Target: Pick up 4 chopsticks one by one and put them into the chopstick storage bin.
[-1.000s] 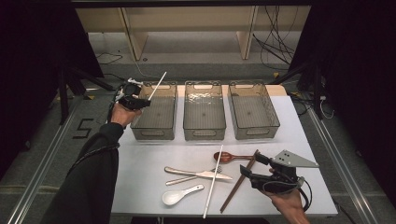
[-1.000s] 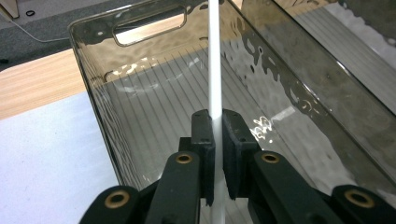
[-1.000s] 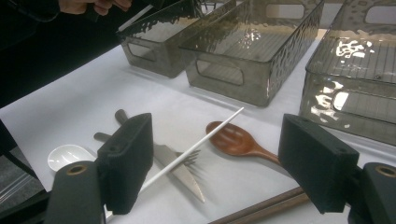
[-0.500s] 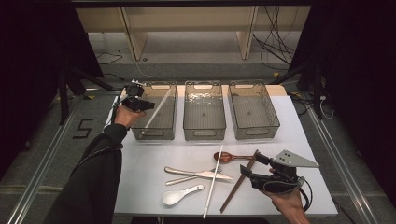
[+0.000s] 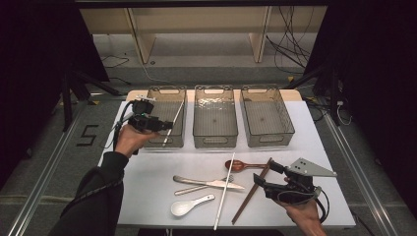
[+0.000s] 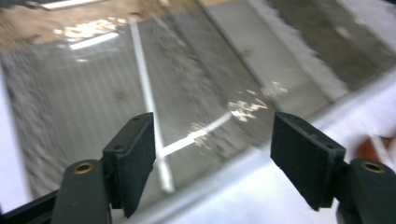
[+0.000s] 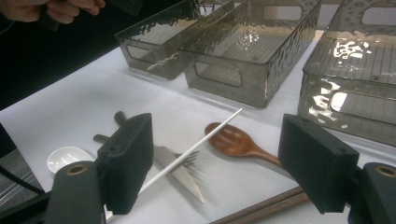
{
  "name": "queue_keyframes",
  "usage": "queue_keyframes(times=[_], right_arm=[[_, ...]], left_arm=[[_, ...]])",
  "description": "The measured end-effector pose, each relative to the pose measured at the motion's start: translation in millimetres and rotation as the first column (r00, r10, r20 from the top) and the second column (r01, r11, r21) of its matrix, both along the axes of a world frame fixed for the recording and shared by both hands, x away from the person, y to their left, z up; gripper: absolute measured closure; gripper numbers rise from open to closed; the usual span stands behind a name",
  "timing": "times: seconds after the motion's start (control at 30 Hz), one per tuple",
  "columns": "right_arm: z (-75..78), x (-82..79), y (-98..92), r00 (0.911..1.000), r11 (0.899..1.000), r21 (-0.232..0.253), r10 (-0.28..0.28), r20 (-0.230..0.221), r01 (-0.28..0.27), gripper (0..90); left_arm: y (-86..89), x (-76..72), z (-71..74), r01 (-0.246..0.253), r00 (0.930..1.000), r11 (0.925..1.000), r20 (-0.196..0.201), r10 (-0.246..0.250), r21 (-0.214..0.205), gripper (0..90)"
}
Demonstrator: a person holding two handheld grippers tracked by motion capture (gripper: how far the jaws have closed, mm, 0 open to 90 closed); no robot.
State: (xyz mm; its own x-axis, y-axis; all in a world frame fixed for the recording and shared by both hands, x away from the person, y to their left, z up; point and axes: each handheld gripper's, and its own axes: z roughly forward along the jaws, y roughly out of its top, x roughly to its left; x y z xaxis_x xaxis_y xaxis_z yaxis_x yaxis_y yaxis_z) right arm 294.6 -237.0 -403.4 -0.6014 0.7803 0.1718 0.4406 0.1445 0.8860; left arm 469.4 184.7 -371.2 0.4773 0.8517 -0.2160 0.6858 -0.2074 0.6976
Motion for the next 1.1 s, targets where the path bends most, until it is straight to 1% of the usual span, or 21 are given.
queue_keyframes(times=[0.03,0.07,0.1,0.17,0.2,0.23,0.27,0.3,0.37,0.47,0.53,0.6,0.67,0.77,0.83,1.0,1.03,1.1], right_arm=[[-0.3,0.4,0.1,1.0000,1.000,-0.002,0.002,0.000,-0.002,27.4],[-0.3,0.3,0.2,1.0000,1.000,-0.004,0.001,-0.002,-0.001,27.4],[-0.2,0.2,0.1,1.0000,1.000,-0.003,0.001,-0.002,-0.001,27.4],[-0.2,0.5,0.2,1.0000,1.000,-0.003,0.001,0.000,-0.001,27.4],[0.0,0.3,0.3,1.0000,1.000,-0.004,0.001,0.001,-0.001,27.4],[0.3,-0.3,0.5,1.0000,1.000,-0.005,0.000,0.001,0.000,27.4],[0.1,-0.3,0.5,1.0000,1.000,-0.006,0.001,0.003,-0.001,27.4],[-0.1,-0.2,0.3,1.0000,1.000,-0.009,0.000,0.000,0.000,27.4],[-0.3,0.2,-0.2,1.0000,1.000,-0.005,-0.003,-0.002,0.003,27.4],[0.2,-0.4,0.1,1.0000,1.000,-0.009,-0.003,0.004,0.003,27.4],[0.3,-0.5,0.8,1.0000,1.000,-0.013,-0.001,0.007,0.001,27.4],[0.1,0.0,0.9,1.0000,1.000,-0.012,-0.002,0.007,0.002,27.4],[0.3,-0.2,1.0,1.0000,1.000,-0.018,-0.003,0.009,0.003,27.4],[1.2,-0.9,0.1,0.9999,1.000,-0.010,-0.009,0.007,0.009,27.4],[1.2,-1.2,0.3,1.0000,1.000,-0.009,-0.007,0.007,0.007,27.4],[0.8,-1.7,0.6,1.0000,1.000,-0.011,-0.006,0.005,0.006,27.4],[0.6,-1.4,0.5,1.0000,1.000,-0.013,-0.008,0.003,0.008,27.4],[1.3,-1.9,0.6,0.9999,1.000,-0.013,-0.011,0.009,0.011,27.4]], left_arm=[[-2.3,-5.4,-0.7,0.014,0.9999,0.9997,0.001,-0.014,-0.018,28.0],[-5.0,-8.1,-2.4,0.035,0.9994,0.9993,-0.005,-0.035,-0.010,27.6],[-7.7,-9.6,-3.5,0.037,0.9991,0.9993,-0.017,-0.037,0.000,25.9],[-10.9,-14.5,-4.5,0.034,0.9994,0.9994,-0.011,-0.034,-0.012,24.2],[-13.5,-17.4,-5.1,0.045,0.9988,0.9989,-0.019,-0.045,-0.011,23.5],[-16.1,-21.3,-5.7,0.055,0.9983,0.9984,-0.018,-0.055,-0.009,21.6],[-18.4,-25.7,-6.4,0.062,0.9980,0.9981,-0.010,-0.062,-0.004,21.0],[-20.9,-30.0,-7.4,0.068,0.9976,0.9977,-0.011,-0.068,-0.003,20.8],[-25.6,-37.4,-9.9,0.079,0.9967,0.9969,-0.021,-0.079,0.001,19.3],[-32.0,-49.0,-14.2,0.093,0.9951,0.9955,-0.034,-0.092,0.018,17.8],[-36.1,-56.2,-15.6,0.101,0.9943,0.9948,-0.035,-0.100,0.016,16.5],[-40.4,-61.8,-17.2,0.104,0.9939,0.9943,-0.042,-0.103,0.023,16.4],[-44.1,-67.7,-20.6,0.107,0.9929,0.9941,-0.055,-0.105,0.019,16.1],[-51.0,-77.4,-27.5,0.118,0.9906,0.9927,-0.072,-0.116,0.024,15.9],[-56.2,-82.1,-32.1,0.137,0.9868,0.9904,-0.088,-0.136,0.014,15.9],[-66.8,-89.7,-38.7,0.152,0.9845,0.9882,-0.093,-0.149,0.023,15.5],[-68.7,-91.1,-40.2,0.153,0.9835,0.9881,-0.101,-0.150,0.017,15.5],[-73.2,-94.1,-43.0,0.167,0.9807,0.9857,-0.106,-0.164,0.021,15.3]])
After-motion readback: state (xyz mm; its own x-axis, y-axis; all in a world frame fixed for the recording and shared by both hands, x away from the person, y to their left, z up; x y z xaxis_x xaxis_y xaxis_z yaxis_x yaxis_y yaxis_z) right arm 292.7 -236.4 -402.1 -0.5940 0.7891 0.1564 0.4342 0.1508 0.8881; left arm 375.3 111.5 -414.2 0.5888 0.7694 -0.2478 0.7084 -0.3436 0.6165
